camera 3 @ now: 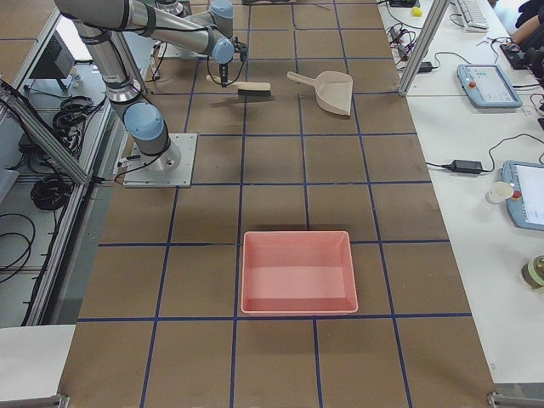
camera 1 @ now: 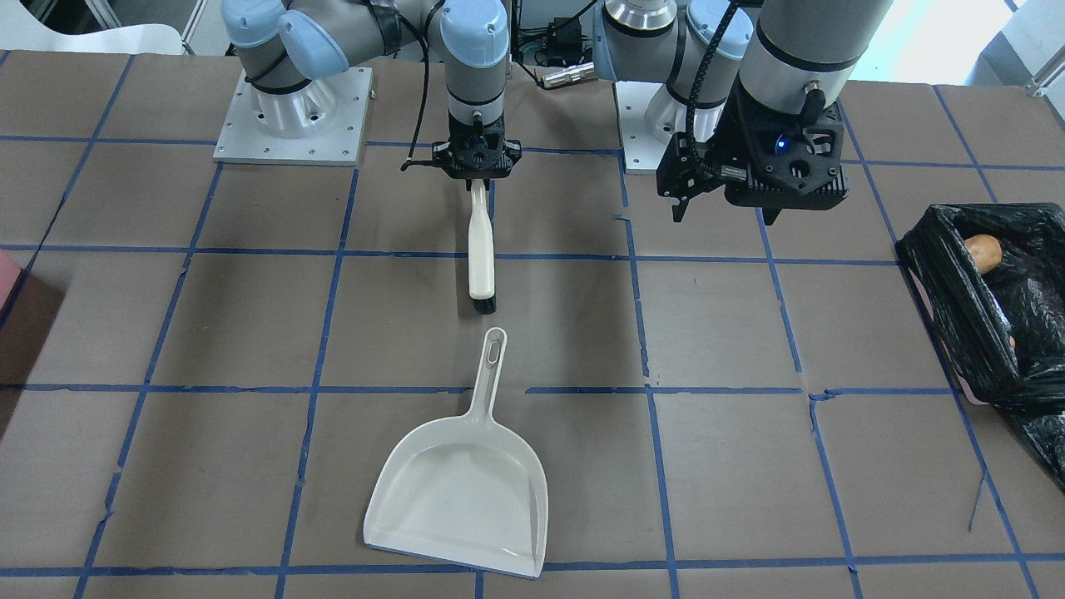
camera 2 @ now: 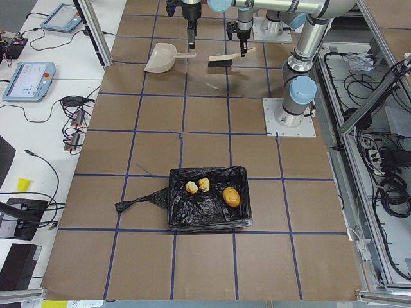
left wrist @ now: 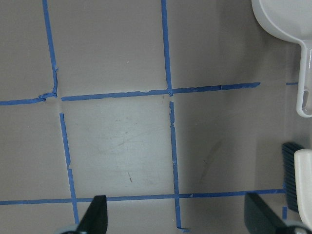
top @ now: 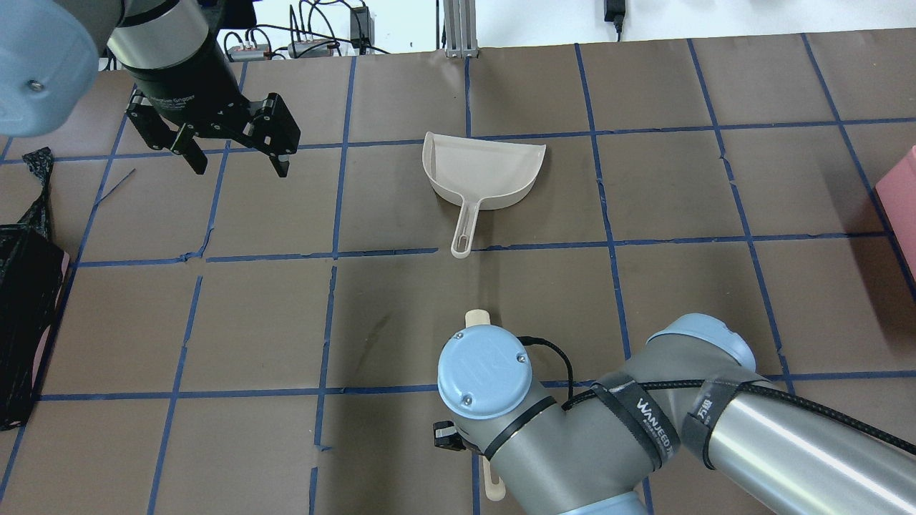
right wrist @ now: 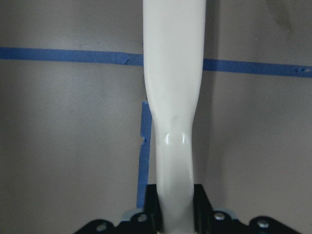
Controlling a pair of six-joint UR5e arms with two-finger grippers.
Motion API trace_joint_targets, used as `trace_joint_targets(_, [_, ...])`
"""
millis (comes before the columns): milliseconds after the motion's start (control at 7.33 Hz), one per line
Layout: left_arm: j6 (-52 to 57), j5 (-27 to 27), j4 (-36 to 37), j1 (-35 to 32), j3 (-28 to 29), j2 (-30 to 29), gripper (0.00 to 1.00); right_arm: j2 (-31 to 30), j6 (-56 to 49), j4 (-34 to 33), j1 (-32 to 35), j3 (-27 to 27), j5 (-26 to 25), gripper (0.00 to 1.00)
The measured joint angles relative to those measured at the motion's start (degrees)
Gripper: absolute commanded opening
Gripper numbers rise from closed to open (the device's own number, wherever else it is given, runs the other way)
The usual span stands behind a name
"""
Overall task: Sweep and dump trash in nearest bin
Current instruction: 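Lower the white brush toward the table nearer the robot with the right gripper, then release the brush on the table and lift the right gripper away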
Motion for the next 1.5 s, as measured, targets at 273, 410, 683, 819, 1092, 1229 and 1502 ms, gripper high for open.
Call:
trace_joint_targets(273, [0.01,-0.52,-0.73,0.13,-0.07,0.77,1.00,0.00,0.53,0.00,0.00,0.00,0.05,0.64])
trace_joint_targets(410, [0.00,-0.42,-1.76,0.19,-0.10,1.14,1.00,0.03,0.66,0.02,0.00,0.00,0.00,0.65])
trace_joint_targets(683, [0.12,0.61,-2.54,0.45,0.24,1.11,1.00,0.11,0.41,0.04,-0.11,-0.29,-0.25,0.77])
trace_joint_targets(819, [0.25,0.76,-2.51,0.55,0.71,1.03,1.00,0.14,-0.46,-0.09,-0.40,-0.69,-0.60,0.87])
trace_joint_targets(1092, [0.33,0.87,-2.47,0.60,1.38,0.69,1.00,0.23,-3.18,0.30,-1.86,-3.73,-1.57,0.87])
trace_joint_targets(1229, [0.34,0.89,-2.45,0.60,1.38,0.63,1.00,0.25,-4.38,0.99,-3.34,-5.85,-2.05,0.90])
trace_joint_targets(1502, [0.27,0.92,-2.41,0.53,1.36,0.64,1.00,0.25,-7.98,3.30,-9.03,-9.34,-2.26,0.96])
